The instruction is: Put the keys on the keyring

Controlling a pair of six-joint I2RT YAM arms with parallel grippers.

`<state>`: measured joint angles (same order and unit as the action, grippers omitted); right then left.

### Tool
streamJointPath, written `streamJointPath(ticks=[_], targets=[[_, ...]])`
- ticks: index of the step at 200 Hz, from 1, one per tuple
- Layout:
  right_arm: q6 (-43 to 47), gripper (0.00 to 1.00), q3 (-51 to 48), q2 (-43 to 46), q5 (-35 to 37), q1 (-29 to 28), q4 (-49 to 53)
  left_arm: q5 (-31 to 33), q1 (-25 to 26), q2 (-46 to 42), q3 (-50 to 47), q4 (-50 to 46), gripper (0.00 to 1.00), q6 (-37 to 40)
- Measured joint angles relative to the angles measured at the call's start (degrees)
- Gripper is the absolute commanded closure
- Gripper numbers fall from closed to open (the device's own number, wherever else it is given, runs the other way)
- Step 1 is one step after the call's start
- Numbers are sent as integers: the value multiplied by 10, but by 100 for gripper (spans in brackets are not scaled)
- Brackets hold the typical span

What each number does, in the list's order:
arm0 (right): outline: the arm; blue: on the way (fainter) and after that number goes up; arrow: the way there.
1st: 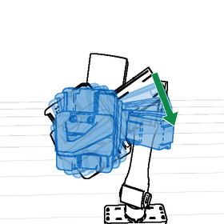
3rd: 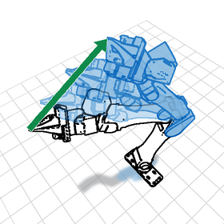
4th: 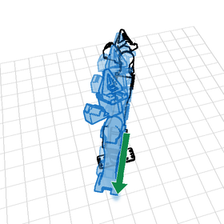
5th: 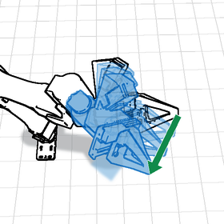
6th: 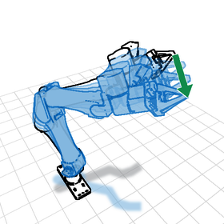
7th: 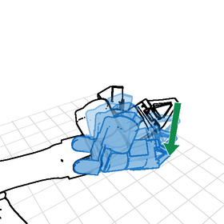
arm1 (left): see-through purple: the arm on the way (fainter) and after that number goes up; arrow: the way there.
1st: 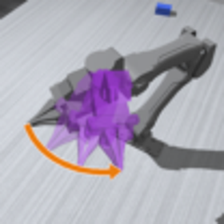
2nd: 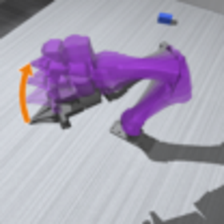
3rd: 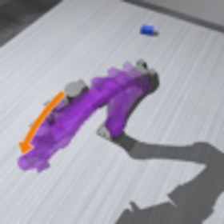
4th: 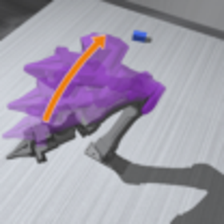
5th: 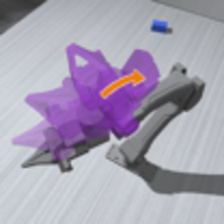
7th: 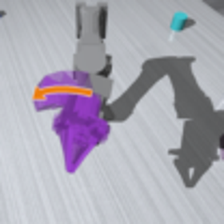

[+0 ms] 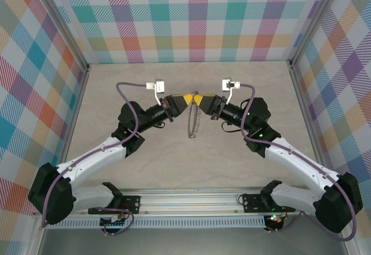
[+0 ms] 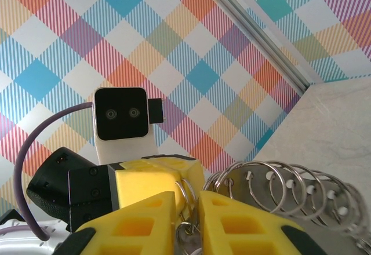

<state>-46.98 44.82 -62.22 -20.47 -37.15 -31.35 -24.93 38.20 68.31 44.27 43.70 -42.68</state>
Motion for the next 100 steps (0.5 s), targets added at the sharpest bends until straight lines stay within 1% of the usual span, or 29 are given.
streamJointPath(ticks=[16,29,54,86,90,100], targets=[[0,82,-1,0,-2,-1,-1,0,0,1,0,0,100,0],[0,86,-2,0,-2,-1,0,0,0,2,0,0,100,0],[0,100,-2,-2,0,0,-1,2,0,2,0,4,100,0],[-1,100,-2,-2,0,0,-1,2,0,2,0,4,100,0],[0,100,-2,-2,1,0,0,4,0,2,0,2,97,0],[4,100,-2,-2,3,0,6,5,0,2,0,-3,84,3]])
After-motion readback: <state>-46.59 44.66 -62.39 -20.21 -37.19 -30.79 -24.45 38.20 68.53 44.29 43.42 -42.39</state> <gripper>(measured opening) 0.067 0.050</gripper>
